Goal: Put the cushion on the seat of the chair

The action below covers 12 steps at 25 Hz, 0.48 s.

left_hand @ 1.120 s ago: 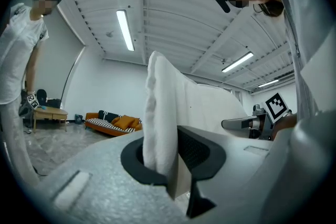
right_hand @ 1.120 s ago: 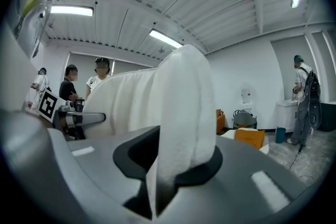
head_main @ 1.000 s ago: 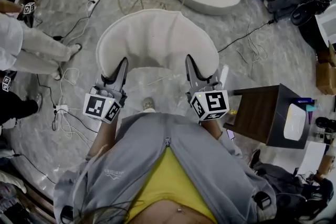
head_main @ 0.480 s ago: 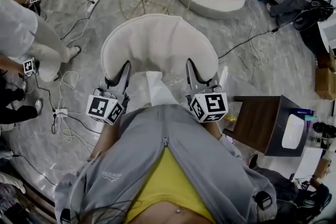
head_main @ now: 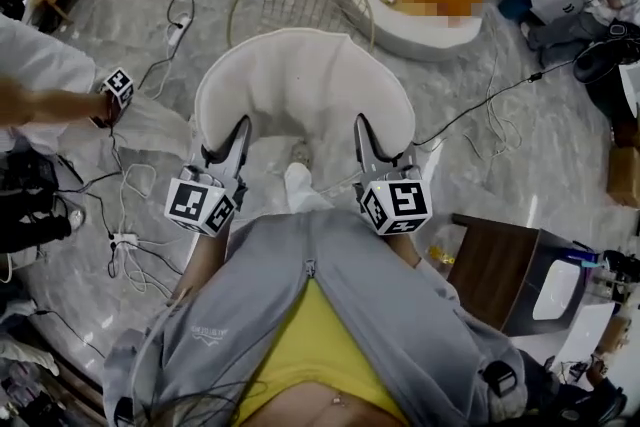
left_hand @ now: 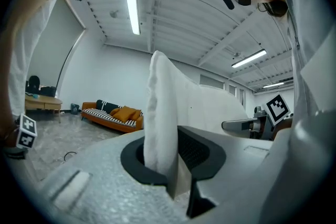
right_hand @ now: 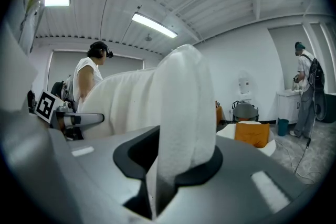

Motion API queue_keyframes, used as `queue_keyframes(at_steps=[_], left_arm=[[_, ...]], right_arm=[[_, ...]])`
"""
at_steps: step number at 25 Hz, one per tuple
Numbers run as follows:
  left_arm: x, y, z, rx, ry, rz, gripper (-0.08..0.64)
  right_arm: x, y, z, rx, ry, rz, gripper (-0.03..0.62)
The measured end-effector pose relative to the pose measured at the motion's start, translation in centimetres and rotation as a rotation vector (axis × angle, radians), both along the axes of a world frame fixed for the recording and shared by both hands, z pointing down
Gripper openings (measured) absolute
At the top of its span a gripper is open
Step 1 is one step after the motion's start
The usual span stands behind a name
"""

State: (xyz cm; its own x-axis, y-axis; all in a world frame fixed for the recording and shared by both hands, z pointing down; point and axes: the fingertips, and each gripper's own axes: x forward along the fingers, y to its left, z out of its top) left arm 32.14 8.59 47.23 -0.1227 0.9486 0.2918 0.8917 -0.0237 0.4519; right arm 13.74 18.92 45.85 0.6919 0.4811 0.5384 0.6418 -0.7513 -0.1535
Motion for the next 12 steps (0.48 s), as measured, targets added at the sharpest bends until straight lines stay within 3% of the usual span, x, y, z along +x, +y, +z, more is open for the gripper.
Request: queue_keyframes(at_steps=[7, 12], left_arm=[[4.7, 10.2, 5.1, 0.059, -0.018, 0.029, 0.063], [5.2, 15.2, 7.6, 0.079, -0.024, 0.050, 0.063]], right_arm=[[4.7, 10.2, 5.6, 0.050, -0.027, 0.018, 0.083], [5.1, 14.8, 8.3, 0.065, -0.033, 0.037, 0.083]])
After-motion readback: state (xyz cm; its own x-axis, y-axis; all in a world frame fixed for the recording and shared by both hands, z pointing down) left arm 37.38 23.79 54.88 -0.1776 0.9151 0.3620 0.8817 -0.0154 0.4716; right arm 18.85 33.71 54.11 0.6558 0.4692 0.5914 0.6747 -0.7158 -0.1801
